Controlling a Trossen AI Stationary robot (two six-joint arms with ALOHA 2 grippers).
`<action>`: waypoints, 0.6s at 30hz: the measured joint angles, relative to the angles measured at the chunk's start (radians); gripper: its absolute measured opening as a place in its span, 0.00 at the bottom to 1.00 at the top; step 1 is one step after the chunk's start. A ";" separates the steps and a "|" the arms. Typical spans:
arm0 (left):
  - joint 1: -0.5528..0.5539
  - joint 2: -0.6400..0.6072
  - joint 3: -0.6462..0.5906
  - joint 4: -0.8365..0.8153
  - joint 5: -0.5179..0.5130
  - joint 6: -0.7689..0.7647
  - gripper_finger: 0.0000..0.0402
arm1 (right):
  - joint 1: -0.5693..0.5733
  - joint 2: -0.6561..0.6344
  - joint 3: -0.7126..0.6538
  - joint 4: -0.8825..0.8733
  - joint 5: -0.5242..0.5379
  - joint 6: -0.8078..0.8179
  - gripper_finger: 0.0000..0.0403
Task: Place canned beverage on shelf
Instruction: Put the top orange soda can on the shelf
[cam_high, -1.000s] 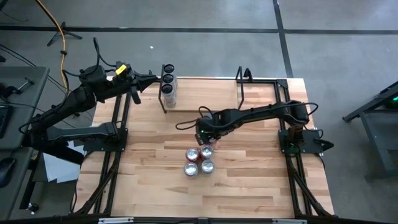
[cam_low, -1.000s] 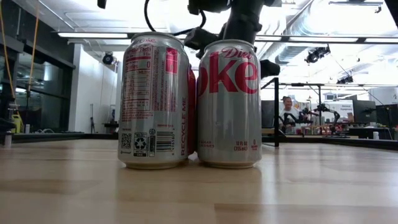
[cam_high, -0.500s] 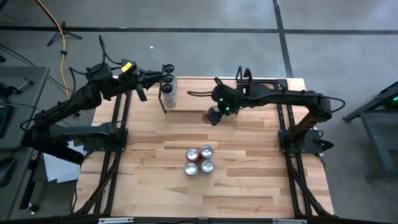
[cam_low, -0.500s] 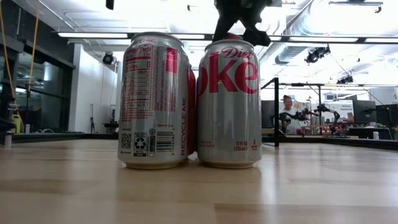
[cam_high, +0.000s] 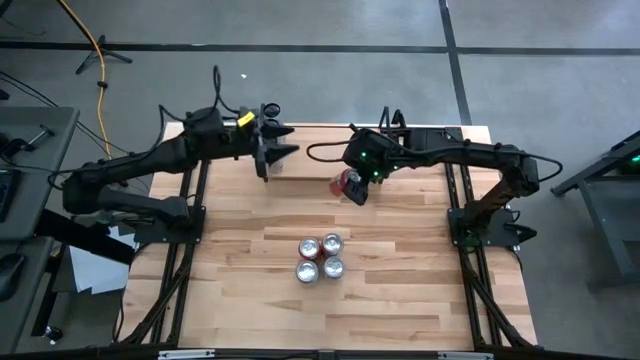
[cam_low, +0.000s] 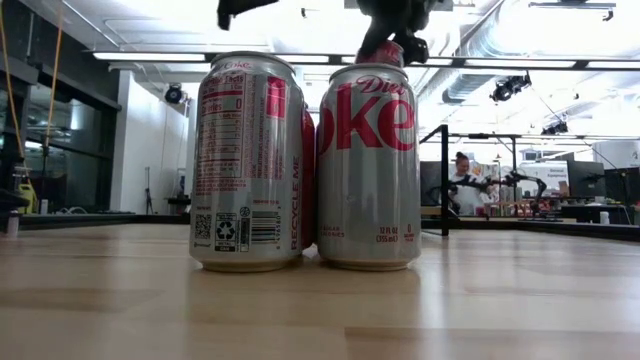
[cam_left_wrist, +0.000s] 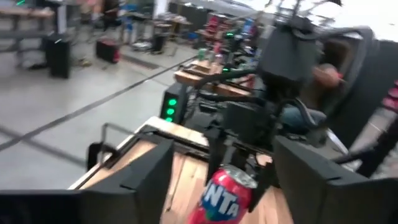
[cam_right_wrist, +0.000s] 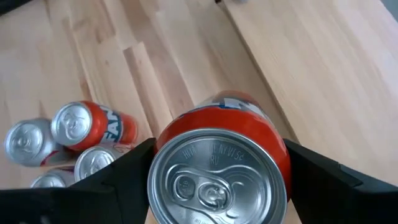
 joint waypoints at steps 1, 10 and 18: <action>-0.009 0.009 0.000 0.020 0.011 0.019 0.63 | 0.000 0.000 0.009 -0.006 -0.001 -0.021 0.70; -0.041 0.036 0.000 -0.042 0.020 0.041 0.76 | 0.000 0.000 0.060 -0.014 0.039 -0.504 0.70; -0.036 -0.075 0.000 -0.055 0.020 -0.009 0.76 | -0.004 0.098 0.060 -0.011 0.309 -0.659 0.70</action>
